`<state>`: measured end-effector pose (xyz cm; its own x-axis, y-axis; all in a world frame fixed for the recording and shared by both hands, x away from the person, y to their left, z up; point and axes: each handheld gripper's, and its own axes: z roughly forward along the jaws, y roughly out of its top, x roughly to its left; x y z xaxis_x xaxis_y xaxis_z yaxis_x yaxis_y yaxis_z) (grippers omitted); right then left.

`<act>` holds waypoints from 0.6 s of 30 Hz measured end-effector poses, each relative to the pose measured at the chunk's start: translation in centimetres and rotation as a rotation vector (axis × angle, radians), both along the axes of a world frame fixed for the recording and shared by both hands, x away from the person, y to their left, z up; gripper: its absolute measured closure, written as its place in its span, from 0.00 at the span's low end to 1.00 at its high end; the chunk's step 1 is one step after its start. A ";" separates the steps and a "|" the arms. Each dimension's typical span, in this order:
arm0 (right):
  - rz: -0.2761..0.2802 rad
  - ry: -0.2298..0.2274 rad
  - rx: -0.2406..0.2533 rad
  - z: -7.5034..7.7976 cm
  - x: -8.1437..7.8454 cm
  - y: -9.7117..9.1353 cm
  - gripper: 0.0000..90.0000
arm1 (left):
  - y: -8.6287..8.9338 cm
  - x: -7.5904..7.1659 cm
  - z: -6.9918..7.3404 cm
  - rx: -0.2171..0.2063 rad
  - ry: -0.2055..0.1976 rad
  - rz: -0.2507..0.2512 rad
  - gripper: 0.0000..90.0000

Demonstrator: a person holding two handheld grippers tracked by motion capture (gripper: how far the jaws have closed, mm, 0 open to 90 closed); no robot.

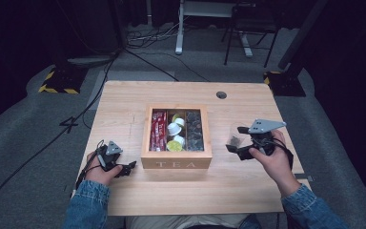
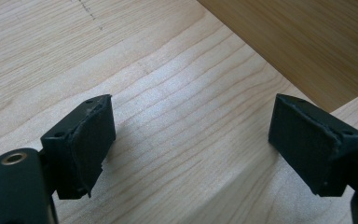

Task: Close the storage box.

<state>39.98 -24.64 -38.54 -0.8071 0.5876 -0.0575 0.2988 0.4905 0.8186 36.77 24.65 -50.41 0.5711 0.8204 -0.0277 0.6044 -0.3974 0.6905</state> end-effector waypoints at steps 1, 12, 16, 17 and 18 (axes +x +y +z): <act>-0.007 0.003 0.004 0.1 0.0 -0.5 0.18 | 0.0 0.1 0.0 -0.001 -0.001 -0.005 0.16; -0.131 0.009 -0.015 0.1 0.6 -6.0 0.18 | 0.2 0.5 0.0 0.007 0.007 -0.023 0.13; -0.164 0.024 -0.033 -0.5 0.9 -7.6 0.18 | 0.3 0.6 0.0 0.007 0.008 -0.025 0.12; -0.171 0.028 -0.035 -0.7 1.0 -8.0 0.18 | 0.4 0.7 0.0 0.009 0.007 -0.028 0.12; -0.179 0.031 -0.036 -0.9 1.1 -8.5 0.18 | 0.4 0.7 0.0 0.010 0.008 -0.028 0.12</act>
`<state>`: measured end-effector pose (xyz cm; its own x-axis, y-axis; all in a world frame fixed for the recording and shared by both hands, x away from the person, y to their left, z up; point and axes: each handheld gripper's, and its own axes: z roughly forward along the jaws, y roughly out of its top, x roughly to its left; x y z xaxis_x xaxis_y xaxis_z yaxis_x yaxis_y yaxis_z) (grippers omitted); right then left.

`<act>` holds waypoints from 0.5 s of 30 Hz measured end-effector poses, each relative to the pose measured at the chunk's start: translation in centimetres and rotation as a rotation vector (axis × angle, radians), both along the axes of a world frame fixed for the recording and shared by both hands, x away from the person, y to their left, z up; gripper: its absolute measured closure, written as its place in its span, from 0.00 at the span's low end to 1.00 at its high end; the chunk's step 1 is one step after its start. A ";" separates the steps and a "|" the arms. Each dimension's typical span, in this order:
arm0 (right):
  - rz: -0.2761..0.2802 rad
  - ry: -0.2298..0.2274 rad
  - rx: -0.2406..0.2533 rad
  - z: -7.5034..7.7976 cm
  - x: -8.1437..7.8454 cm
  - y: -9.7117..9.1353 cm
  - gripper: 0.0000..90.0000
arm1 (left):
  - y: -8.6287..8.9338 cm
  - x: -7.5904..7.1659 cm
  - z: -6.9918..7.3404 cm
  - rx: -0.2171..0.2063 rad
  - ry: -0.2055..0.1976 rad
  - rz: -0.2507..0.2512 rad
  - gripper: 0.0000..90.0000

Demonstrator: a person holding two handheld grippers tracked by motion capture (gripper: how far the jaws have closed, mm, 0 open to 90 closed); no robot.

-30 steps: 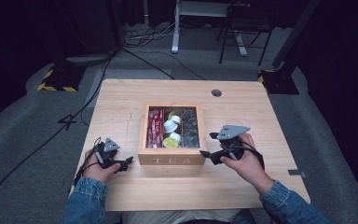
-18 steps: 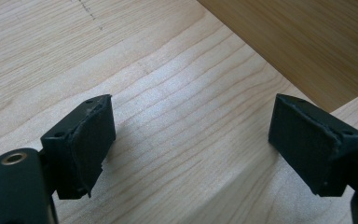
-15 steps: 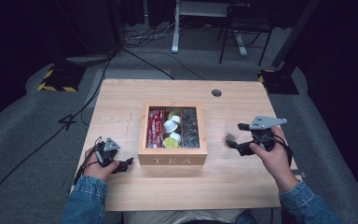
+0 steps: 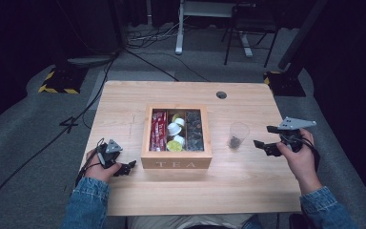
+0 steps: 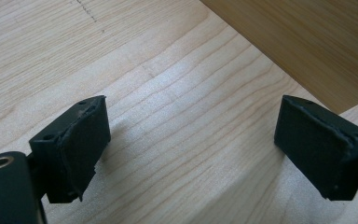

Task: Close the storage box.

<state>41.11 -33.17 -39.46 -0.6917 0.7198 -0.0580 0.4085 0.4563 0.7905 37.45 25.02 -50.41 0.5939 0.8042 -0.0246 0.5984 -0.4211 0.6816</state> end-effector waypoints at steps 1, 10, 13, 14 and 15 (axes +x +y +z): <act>-0.004 0.002 -0.003 -0.2 0.1 -0.3 0.18 | 0.0 0.0 0.0 -0.001 0.001 0.000 0.12; -0.048 0.059 -0.043 -3.5 1.3 -3.2 0.19 | 0.0 0.1 0.0 -0.006 0.001 0.014 0.12; -0.092 0.073 -0.011 -5.1 1.6 -4.1 0.20 | 0.1 0.1 0.0 -0.003 -0.001 0.013 0.12; -0.102 0.076 -0.011 -5.6 1.7 -4.4 0.20 | 0.1 0.1 0.0 -0.002 -0.001 0.014 0.12; -0.111 0.081 -0.015 -6.0 1.8 -4.6 0.21 | 0.1 0.1 0.0 -0.003 -0.001 0.013 0.12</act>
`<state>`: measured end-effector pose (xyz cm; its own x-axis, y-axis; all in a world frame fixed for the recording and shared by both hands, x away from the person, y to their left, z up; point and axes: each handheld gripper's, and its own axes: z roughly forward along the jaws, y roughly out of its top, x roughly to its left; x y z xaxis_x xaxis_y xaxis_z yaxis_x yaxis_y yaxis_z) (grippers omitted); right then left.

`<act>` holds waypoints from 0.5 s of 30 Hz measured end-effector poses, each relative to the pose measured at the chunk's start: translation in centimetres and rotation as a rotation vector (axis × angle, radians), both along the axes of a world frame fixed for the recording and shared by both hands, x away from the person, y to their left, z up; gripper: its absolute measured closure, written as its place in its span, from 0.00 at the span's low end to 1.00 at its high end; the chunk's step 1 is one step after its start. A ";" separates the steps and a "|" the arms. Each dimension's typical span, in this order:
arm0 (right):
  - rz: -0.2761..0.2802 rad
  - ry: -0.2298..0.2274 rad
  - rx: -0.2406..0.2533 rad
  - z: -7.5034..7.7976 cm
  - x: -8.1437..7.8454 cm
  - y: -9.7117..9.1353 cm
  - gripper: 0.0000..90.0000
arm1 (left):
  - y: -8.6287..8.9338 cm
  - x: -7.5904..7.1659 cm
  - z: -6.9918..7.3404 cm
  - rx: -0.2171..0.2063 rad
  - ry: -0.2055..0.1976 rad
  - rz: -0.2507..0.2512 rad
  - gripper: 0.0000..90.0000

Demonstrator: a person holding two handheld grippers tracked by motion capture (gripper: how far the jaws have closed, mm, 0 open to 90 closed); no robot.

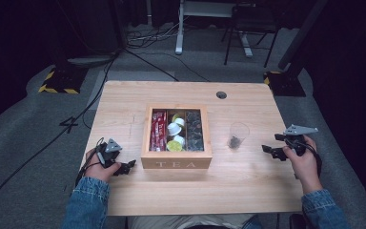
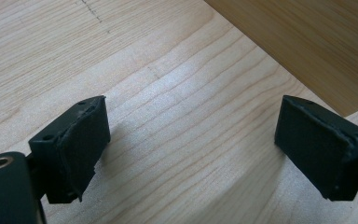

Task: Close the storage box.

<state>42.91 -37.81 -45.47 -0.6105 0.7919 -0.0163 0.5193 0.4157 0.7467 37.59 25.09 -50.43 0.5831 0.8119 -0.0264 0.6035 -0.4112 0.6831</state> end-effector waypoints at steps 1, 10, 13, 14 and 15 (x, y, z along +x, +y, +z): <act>-0.007 0.003 0.001 -0.5 0.1 -0.3 0.22 | 0.0 0.0 0.0 0.000 0.000 0.000 0.12; -0.036 0.003 0.024 -2.9 0.2 -1.1 0.23 | 0.0 0.1 0.0 0.001 0.004 -0.004 0.11; -0.026 0.011 0.015 -3.6 0.2 -1.1 0.22 | 0.0 0.1 0.0 0.001 0.003 -0.004 0.11; -0.026 0.013 0.010 -3.8 0.2 -1.0 0.22 | 0.0 0.1 0.0 0.001 0.003 -0.004 0.11; -0.026 0.011 0.007 -3.9 0.2 -1.0 0.22 | 0.0 0.1 0.0 0.001 0.003 -0.004 0.11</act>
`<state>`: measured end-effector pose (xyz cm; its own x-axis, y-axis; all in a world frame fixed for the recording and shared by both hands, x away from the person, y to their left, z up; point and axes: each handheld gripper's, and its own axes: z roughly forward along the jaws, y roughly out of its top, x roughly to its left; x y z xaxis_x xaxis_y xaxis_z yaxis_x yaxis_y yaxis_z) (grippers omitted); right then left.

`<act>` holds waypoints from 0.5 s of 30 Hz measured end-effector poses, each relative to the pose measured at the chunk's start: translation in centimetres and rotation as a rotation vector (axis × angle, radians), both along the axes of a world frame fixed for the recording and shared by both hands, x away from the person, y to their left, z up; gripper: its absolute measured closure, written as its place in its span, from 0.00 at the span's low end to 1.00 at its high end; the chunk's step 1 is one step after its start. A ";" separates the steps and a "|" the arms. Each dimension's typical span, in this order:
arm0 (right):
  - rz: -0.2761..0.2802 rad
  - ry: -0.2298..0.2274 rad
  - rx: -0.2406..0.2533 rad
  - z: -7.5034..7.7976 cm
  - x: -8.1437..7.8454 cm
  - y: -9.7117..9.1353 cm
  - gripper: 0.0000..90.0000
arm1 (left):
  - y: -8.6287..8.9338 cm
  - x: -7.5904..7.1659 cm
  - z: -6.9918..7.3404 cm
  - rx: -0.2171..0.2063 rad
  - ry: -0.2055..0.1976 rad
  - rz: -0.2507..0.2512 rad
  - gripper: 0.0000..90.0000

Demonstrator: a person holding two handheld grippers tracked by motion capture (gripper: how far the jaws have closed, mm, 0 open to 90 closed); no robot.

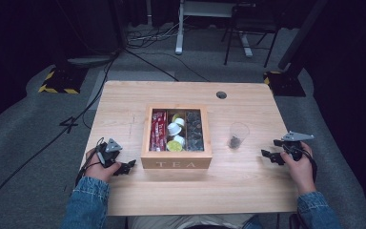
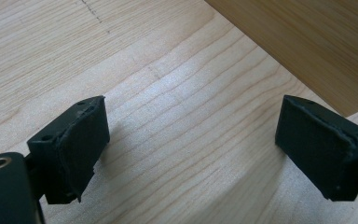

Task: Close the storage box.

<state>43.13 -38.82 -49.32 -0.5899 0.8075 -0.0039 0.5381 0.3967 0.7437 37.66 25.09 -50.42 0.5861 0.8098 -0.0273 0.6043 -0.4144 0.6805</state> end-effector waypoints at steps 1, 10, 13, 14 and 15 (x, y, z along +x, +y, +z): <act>0.004 -0.006 -0.004 -0.1 0.0 0.0 0.22 | 0.0 0.0 0.0 -0.002 0.001 0.002 0.11; -0.018 0.009 -0.012 -1.0 -0.2 0.8 0.16 | -0.1 0.1 0.0 0.003 0.002 0.001 0.10; -0.021 0.010 -0.011 -1.0 -0.2 0.8 0.16 | -0.1 0.1 0.0 0.004 -0.003 0.003 0.10; -0.021 0.010 -0.011 -1.0 -0.1 0.8 0.15 | -0.1 0.1 0.0 0.002 0.000 0.008 0.10; -0.020 0.010 -0.012 -1.0 -0.1 0.8 0.15 | -0.1 0.1 0.0 0.002 0.000 0.008 0.10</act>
